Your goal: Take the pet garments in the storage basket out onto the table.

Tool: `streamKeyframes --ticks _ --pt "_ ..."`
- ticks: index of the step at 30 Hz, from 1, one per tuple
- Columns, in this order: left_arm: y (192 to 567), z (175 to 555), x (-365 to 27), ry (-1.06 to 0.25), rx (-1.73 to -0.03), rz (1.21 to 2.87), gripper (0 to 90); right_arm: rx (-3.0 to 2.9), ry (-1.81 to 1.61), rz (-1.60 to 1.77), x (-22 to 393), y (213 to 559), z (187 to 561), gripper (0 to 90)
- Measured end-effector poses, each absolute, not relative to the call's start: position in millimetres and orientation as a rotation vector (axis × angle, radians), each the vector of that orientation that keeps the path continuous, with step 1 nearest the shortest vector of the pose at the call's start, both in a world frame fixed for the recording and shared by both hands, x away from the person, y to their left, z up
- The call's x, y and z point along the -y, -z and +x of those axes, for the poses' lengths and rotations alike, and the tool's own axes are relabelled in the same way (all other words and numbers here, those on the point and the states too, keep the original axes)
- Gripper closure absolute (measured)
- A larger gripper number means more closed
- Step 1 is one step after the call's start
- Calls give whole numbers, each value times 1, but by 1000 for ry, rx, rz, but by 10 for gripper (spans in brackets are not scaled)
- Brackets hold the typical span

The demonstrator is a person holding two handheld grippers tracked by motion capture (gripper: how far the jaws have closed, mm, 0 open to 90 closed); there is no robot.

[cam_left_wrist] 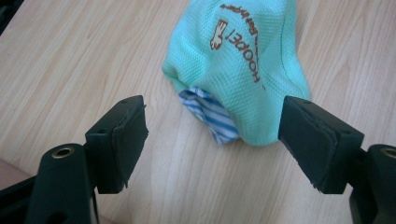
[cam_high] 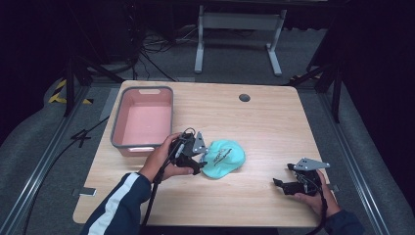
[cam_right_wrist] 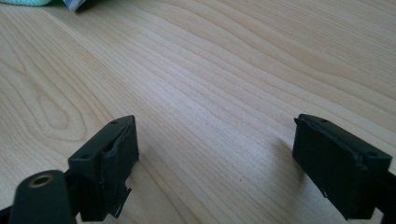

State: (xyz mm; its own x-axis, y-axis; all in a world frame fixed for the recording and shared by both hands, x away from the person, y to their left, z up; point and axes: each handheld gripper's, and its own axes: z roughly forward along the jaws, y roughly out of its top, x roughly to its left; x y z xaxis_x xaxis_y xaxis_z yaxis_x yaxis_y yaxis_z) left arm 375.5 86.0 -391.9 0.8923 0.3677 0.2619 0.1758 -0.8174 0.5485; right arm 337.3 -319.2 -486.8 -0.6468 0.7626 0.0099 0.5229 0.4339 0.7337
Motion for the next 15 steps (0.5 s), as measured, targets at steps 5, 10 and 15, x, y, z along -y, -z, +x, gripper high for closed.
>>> streamKeyframes --ticks 5,10,15 --pt "392 368 -100 -509 -389 2549 237 -2367 -1041 1103 319 487 337 149" --pt "392 364 -111 -519 -411 2545 238 -2367 -1041 1103 319 487 337 149" --pt "396 360 -125 -527 -436 2552 237 -2366 -1041 1103 319 487 337 149"
